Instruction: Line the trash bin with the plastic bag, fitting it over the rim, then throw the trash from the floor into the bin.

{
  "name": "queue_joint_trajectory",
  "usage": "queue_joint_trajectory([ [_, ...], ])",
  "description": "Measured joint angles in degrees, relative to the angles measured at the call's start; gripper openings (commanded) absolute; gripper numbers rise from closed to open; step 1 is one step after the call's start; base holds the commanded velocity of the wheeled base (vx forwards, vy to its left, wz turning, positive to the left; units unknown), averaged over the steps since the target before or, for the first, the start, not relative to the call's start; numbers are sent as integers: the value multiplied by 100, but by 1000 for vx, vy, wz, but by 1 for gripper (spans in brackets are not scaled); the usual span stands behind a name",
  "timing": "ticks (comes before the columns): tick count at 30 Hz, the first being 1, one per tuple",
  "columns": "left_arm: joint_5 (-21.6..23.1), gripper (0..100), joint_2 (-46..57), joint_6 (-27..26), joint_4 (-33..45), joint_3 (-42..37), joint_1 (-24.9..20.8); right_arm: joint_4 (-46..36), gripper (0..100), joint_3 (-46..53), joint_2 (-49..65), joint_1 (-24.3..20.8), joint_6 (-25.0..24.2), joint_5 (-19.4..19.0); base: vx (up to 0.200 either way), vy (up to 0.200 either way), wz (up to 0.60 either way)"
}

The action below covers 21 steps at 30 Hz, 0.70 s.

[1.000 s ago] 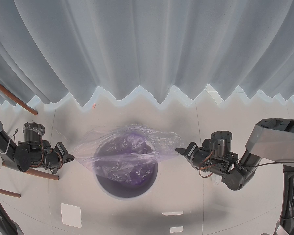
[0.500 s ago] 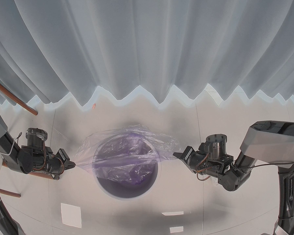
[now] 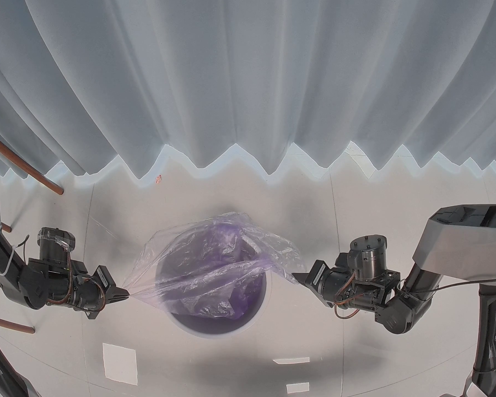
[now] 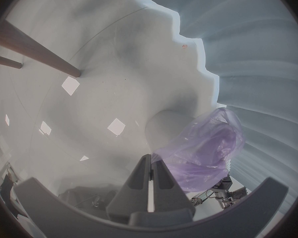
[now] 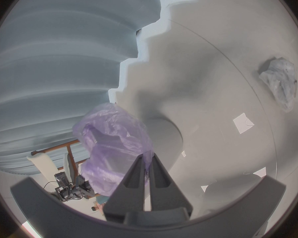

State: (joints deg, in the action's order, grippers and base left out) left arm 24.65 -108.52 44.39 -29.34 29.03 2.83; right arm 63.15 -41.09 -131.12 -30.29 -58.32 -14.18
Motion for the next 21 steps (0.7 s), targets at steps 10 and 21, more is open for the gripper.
queue_joint_trajectory([
  [10, 23, 0, 244, -71, -51, -128, 37, 708, 100, 439, 351, -154, -35, 44, 0, 0, 0],
  [21, 30, 0, 488, -82, -62, -251, -7, 668, 100, 1285, 1635, -1137, -723, 167, 0, 0, 0],
])
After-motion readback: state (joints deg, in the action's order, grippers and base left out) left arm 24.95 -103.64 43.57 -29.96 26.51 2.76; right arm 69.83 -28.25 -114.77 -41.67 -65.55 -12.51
